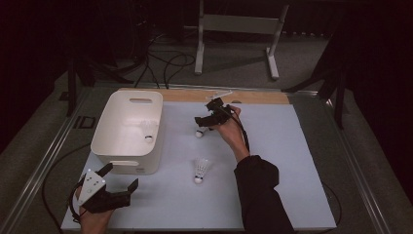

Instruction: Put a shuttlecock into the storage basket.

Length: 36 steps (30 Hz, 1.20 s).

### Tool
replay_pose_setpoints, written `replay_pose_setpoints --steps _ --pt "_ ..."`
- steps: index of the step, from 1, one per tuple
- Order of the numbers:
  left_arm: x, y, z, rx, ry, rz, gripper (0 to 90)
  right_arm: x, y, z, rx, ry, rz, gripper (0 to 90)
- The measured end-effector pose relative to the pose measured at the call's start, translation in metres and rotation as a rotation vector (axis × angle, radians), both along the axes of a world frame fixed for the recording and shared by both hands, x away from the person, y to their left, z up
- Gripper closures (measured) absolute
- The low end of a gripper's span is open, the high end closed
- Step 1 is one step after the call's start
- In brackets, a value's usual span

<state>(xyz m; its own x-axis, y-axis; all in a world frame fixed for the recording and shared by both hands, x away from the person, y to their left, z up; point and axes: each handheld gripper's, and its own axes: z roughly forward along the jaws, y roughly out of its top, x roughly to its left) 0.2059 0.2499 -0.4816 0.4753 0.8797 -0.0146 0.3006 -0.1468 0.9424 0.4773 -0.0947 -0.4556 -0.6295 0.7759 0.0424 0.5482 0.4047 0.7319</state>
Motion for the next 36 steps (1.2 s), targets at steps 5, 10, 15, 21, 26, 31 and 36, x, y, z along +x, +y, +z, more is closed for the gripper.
replay_pose_setpoints --steps 5,10,15,21,26,31,36 --pt "0.0 0.0 0.0 -0.001 0.0 0.001 0.2 0.003 -0.002 -0.005 -0.006 0.01 0.005 9.9" --pt "0.0 0.0 0.0 -0.004 -0.001 0.002 0.2 0.006 -0.004 -0.01 -0.014 0.019 0.001 9.9" --pt "0.0 0.0 0.0 -0.005 0.0 0.001 0.2 0.008 -0.002 -0.013 -0.018 0.025 0.005 11.2" --pt "0.0 0.001 0.0 -0.009 0.0 0.001 0.2 0.011 -0.002 -0.018 -0.026 0.035 0.003 11.3" --pt "0.0 0.001 0.0 -0.01 0.0 0.001 0.2 0.013 -0.001 -0.023 -0.032 0.047 0.0 11.6" --pt "-0.001 0.001 0.0 -0.012 0.001 0.003 0.2 0.014 0.001 -0.026 -0.032 0.053 0.001 11.7" --pt "-0.001 0.002 0.0 -0.014 0.0 0.004 0.2 0.015 0.004 -0.028 -0.033 0.056 0.002 13.1"
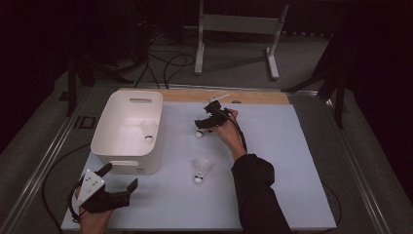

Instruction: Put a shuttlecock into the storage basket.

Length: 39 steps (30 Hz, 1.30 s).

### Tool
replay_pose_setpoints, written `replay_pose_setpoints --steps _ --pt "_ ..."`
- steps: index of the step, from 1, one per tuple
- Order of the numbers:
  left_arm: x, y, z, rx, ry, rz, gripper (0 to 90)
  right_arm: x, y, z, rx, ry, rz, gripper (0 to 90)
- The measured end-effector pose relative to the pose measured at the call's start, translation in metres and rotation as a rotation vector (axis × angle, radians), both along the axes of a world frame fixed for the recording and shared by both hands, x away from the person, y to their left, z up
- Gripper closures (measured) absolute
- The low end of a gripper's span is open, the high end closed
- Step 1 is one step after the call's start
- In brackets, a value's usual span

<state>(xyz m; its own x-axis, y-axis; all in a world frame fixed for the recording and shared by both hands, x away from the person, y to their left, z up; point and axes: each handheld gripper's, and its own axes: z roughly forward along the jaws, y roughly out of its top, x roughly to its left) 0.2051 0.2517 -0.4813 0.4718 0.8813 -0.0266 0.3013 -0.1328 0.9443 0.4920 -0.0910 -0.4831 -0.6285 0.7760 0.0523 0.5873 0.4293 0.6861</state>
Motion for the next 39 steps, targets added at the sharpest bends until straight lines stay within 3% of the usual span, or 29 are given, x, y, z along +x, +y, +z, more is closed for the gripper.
replay_pose_setpoints --steps 13,19,24,30,35,39 --pt "0.0 0.0 0.0 0.001 0.0 -0.001 0.2 0.0 0.002 -0.006 -0.015 0.026 0.014 16.1" --pt "0.0 0.0 0.0 0.005 0.0 -0.002 0.2 -0.005 0.001 -0.008 -0.033 0.033 0.057 26.5" --pt "0.0 -0.002 0.0 0.008 0.0 -0.002 0.2 -0.012 -0.004 -0.01 -0.032 0.054 0.082 40.5" --pt "0.0 -0.003 0.0 0.012 0.001 -0.005 0.2 -0.021 -0.009 -0.009 0.001 0.063 0.131 51.1" --pt "0.0 -0.003 0.0 0.013 0.002 -0.005 0.2 -0.028 -0.005 -0.005 0.023 0.064 0.192 55.7" --pt "0.0 -0.003 0.0 0.014 0.001 -0.006 0.2 -0.031 0.001 -0.004 0.01 0.059 0.222 55.1"
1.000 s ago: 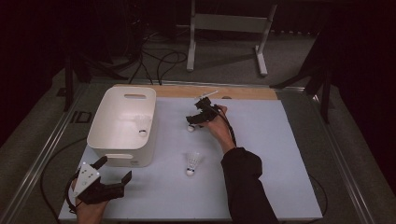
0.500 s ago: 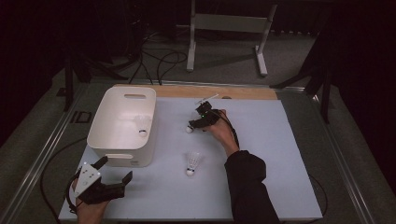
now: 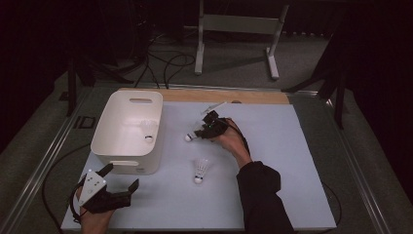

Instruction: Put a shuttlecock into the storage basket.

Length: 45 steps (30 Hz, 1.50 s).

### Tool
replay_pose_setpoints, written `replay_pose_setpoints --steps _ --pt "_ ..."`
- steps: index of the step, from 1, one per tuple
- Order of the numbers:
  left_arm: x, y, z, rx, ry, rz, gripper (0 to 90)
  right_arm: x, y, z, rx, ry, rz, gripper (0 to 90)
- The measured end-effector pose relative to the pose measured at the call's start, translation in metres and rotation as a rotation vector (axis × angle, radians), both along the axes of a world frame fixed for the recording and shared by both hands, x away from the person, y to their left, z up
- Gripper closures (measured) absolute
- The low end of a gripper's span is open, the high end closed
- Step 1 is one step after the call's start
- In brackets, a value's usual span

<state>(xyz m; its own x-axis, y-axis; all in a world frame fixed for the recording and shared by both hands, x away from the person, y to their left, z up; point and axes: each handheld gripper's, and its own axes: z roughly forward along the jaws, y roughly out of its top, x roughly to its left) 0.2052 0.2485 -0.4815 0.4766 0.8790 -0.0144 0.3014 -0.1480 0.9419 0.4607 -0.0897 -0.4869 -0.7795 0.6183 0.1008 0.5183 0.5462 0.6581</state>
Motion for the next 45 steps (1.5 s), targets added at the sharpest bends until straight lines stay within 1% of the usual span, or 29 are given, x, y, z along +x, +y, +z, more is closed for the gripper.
replay_pose_setpoints --steps 5,6,8,11,14,16,17,18,20,23,28,31,34,40,45 --pt "0.0 0.001 0.0 -0.004 0.0 0.001 0.2 0.002 0.003 -0.005 -0.009 0.01 0.006 53.6" --pt "0.0 0.001 0.0 -0.003 0.0 0.001 0.2 0.002 0.003 -0.006 -0.006 0.018 0.002 54.5" --pt "0.0 0.001 0.0 -0.004 -0.001 0.001 0.2 0.002 0.004 -0.009 0.0 0.031 0.014 57.6" --pt "0.0 0.001 0.0 -0.004 0.0 0.001 0.2 0.001 0.007 -0.011 0.002 0.035 0.031 64.3" --pt "0.0 0.0 0.0 -0.002 0.001 0.0 0.2 0.0 0.008 -0.01 0.027 0.042 0.048 71.5" --pt "0.0 0.0 0.0 -0.002 0.001 0.0 0.2 -0.001 0.009 -0.008 0.034 0.03 0.059 78.1" --pt "0.0 0.0 0.0 -0.001 0.001 0.001 0.2 -0.002 0.009 -0.007 0.04 0.025 0.062 80.5" --pt "0.0 0.0 0.0 -0.002 0.001 0.001 0.2 -0.002 0.008 -0.006 0.048 0.031 0.058 83.0" --pt "0.0 0.0 0.0 -0.002 0.0 0.0 0.2 -0.002 0.007 -0.005 0.053 0.021 0.065 86.9" --pt "0.0 0.0 0.0 -0.001 0.0 0.001 0.2 -0.003 0.005 -0.004 0.056 0.015 0.059 88.0" --pt "0.0 0.0 0.0 -0.002 0.0 0.001 0.2 -0.003 0.002 -0.001 0.055 -0.013 0.049 88.6" --pt "0.0 0.0 0.0 -0.001 0.0 0.001 0.2 -0.005 0.002 0.001 0.054 -0.014 0.041 88.6" --pt "0.0 0.0 0.0 -0.001 0.0 0.002 0.2 -0.004 0.001 0.002 0.057 -0.031 0.039 88.6" --pt "0.0 0.0 0.0 -0.001 -0.001 0.002 0.2 -0.006 0.001 0.004 0.061 -0.033 0.032 88.6" --pt "0.0 0.0 0.0 -0.001 -0.001 0.002 0.2 -0.007 0.002 0.006 0.065 -0.046 0.034 88.5"
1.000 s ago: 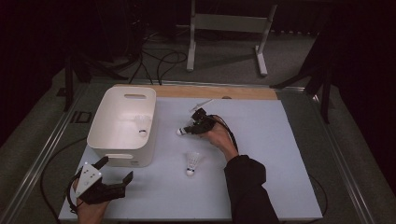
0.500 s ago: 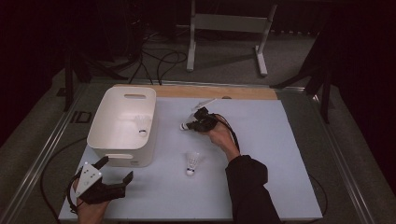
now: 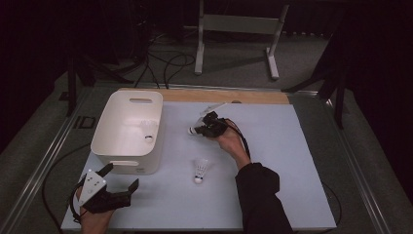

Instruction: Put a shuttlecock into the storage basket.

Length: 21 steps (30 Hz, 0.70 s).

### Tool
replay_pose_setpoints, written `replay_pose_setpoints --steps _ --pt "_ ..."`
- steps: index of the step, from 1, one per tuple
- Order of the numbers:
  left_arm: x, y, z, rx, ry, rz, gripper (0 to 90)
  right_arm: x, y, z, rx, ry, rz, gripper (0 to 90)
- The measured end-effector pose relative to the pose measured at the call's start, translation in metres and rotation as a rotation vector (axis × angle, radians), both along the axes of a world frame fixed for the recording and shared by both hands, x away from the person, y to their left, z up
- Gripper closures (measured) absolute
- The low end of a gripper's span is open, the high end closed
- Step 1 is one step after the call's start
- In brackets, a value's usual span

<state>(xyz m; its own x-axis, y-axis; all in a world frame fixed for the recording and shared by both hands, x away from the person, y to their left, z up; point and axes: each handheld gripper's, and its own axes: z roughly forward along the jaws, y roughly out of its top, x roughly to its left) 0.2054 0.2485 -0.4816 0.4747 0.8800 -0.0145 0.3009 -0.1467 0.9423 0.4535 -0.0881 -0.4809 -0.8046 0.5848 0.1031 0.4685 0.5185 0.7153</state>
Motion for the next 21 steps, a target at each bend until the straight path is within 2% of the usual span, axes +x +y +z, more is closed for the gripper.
replay_pose_setpoints --steps 21 --pt "0.0 -0.0005 0.0 0.0 -0.001 -0.001 0.2 -0.0061 -0.0013 0.01 0.005 -0.036 -0.006 88.5"
